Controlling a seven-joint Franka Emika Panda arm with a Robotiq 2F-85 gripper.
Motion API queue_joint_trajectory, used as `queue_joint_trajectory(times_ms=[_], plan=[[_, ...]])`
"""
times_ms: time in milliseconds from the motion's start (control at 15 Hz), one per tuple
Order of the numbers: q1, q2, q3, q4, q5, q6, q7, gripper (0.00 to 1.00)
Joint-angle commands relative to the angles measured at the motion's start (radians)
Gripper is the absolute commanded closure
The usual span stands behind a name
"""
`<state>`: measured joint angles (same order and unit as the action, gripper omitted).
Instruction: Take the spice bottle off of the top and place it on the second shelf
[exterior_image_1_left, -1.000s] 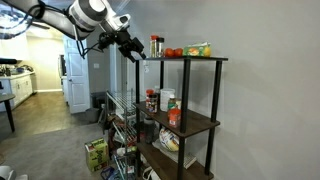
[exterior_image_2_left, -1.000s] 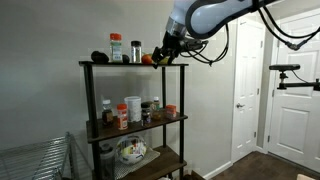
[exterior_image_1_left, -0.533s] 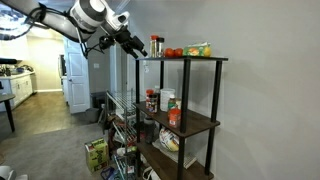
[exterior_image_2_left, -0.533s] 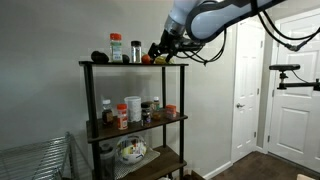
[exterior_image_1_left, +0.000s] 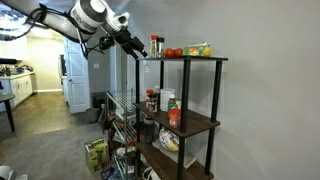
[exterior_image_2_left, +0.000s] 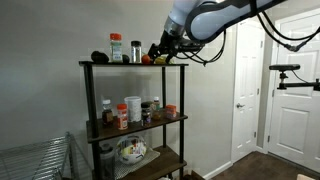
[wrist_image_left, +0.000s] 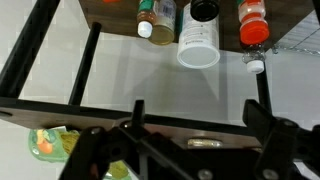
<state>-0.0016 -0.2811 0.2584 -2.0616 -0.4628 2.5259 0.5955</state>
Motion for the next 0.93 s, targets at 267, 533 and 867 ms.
queue_joint_trajectory(times_ms=[267, 533, 867], plan=[[-0.018, 0.051, 0.022, 0.06, -0.039, 0.039, 0.02, 0.0], [-0.014, 0.129, 0.034, 0.157, -0.097, 0.094, 0.031, 0.0], [-0.012, 0.227, 0.034, 0.267, -0.172, 0.14, 0.058, 0.0]])
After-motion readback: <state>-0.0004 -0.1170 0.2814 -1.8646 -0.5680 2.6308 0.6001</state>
